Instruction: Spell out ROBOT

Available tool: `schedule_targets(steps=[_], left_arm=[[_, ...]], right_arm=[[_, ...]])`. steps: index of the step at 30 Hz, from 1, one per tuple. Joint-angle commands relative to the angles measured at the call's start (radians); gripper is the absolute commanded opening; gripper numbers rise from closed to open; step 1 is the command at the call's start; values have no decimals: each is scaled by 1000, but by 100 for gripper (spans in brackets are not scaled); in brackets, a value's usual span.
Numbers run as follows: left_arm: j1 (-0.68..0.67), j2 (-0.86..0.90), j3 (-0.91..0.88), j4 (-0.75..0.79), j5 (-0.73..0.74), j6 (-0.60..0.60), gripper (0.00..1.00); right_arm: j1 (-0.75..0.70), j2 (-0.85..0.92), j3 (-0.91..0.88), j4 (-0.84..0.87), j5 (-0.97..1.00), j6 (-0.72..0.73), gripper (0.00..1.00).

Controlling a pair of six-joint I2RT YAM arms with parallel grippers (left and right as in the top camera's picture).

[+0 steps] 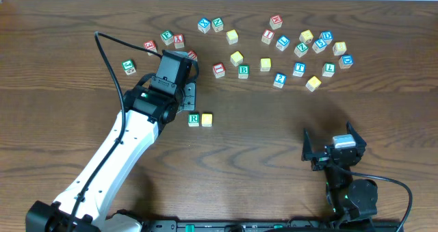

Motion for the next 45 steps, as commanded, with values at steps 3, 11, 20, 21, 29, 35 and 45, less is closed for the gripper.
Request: schedule_targets(steps=[3,11,20,21,29,35,45], left_arm=[[6,-13,24,-16,9,13,56],[6,-13,24,-17,8,14,75],[6,-13,24,-21,8,14,77],[6,-13,24,-24,8,14,78],[53,-13,24,-28,5,97,78],[190,-13,24,-27,44,132,78],[334,-13,24,-13,260,220,78]], right_arm=[[-11,-3,-3,-5,-2,-11,99],[-11,-3,-3,2,-2,-11,99],[-11,-3,-3,84,-49,-10,99],[-11,-3,-3,87,-58,-10,99],[-11,-3,-3,90,-89,158,99],[-11,29,26,91,-123,196,99],[-10,560,414,52,-245,140,99]])
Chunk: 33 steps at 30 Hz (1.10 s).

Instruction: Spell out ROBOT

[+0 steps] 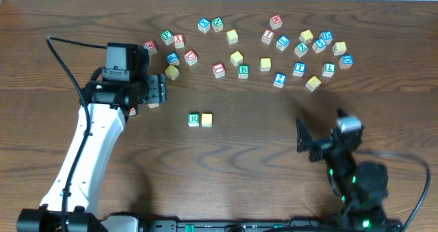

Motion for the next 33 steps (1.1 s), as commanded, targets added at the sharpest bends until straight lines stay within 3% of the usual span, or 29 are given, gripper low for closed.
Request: schedule_targets(steps=[1,7,11,14,19,20,23,25,33], left_arm=[[17,-13,23,1,53,36,78],[18,-13,23,0,41,50,82],[18,-13,23,0,25,54,84],[18,-13,23,0,7,54,84],[18,-12,23,0,7,54,85],[18,-12,23,0,7,54,84],[18,-12,23,0,7,54,84],[18,-12,23,0,7,54,85],[18,-12,23,0,7,54,85]], right_arm=[[-10,242,213,-33,-84,-43,99],[7,756,765,-306,-82,-52,99],[34,1027,1148,-570,-96,-53,99],[48,1165,1332,-681,-196,-55,99],[66,1278,1386,-619,-395,-60,99],[74,1295,1386,-594,-398,-63,91],[105,1329,1386,-587,-248,46,87],[133,1345,1386,-616,-137,58,98],[277,1414,1386,-658,213,126,99]])
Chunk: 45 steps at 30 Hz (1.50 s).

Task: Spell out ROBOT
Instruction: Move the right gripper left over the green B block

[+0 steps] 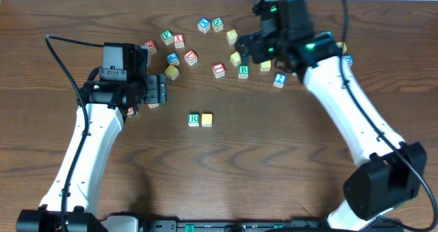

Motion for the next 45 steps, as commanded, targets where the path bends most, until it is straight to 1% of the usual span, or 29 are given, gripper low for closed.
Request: schedule_targets(steps=[1,7,10,14,23,31,39,45], left_arm=[[5,-11,22,-1,-13,10,85],[5,-11,22,-1,-13,10,85],[5,-11,22,-2,-13,10,85],[5,-11,22,-2,-13,10,85],[5,-11,22,-2,-13,10,85],[5,-11,22,-4,-13,10,85],[5,-11,22,-10,-13,10,85],[5,-11,22,-16,-13,10,85]], right_arm=[[39,34,22,-2,173,72,99],[29,97,22,-23,195,219,96],[29,129,22,-29,263,258,99],[30,161,24,-21,298,268,99],[32,229,74,-30,300,325,98],[84,258,142,-37,307,356,98],[111,266,148,-21,307,377,98],[110,312,148,-44,307,386,98]])
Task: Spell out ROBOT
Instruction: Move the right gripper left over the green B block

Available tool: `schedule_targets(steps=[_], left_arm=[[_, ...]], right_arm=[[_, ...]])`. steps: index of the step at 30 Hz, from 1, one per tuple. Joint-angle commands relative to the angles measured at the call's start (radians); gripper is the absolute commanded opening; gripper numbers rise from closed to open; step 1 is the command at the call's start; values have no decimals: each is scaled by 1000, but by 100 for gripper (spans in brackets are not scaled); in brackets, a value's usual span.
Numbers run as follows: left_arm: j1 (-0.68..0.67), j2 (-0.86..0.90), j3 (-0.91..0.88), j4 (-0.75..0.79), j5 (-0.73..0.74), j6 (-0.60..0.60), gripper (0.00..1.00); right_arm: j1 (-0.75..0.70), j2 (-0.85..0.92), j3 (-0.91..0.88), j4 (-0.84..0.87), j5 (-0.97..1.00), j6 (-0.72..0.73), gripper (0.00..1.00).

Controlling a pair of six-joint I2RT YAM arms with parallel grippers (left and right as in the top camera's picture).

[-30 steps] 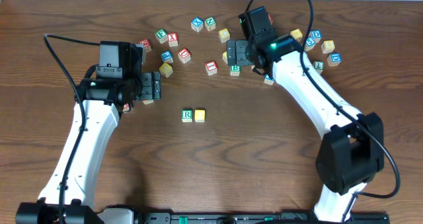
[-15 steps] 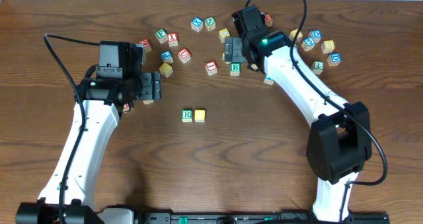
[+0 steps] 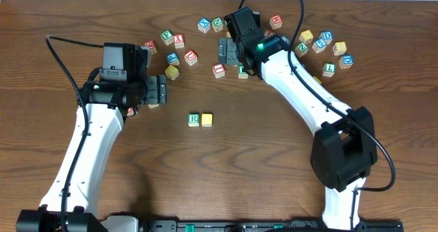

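A green R block (image 3: 194, 119) and a yellow block (image 3: 207, 119) lie side by side in the middle of the table; the yellow one's letter is not readable. My left gripper (image 3: 159, 92) hangs open to their upper left, holding nothing. My right gripper (image 3: 224, 52) reaches into the far scatter of letter blocks. Its fingers are spread, just above a red block (image 3: 218, 69). The green B block (image 3: 243, 72) is partly hidden under this arm. Nothing shows between the right fingers.
Loose letter blocks lie along the back: a group at left around the blue block (image 3: 172, 57), two at the far middle (image 3: 204, 24), and a cluster at right near the green L block (image 3: 329, 69). The right arm covers several middle blocks.
My right gripper has shifted left along the far row, from over the yellow and B blocks to beside the red block. The left arm and the R pair have not moved.
First my left gripper hung just behind the R and yellow blocks while the right arm sat folded at the front right. The left arm then stood withdrawn to the left. After that the right arm was stretched over the back blocks, and now it is further left there.
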Motion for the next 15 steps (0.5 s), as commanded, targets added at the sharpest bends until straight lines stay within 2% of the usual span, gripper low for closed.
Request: schedule_targets(steps=[1,11,15], left_arm=[[5,-11,22,-5,-13,11,85],[5,-11,22,-6,-13,11,85],[5,-11,22,-6,-13,11,85]], right_arm=[[0,52,18,-14,18,26,98],[5,122,18,-4,18,55,95],[4,124,18,-3,27,75,90]])
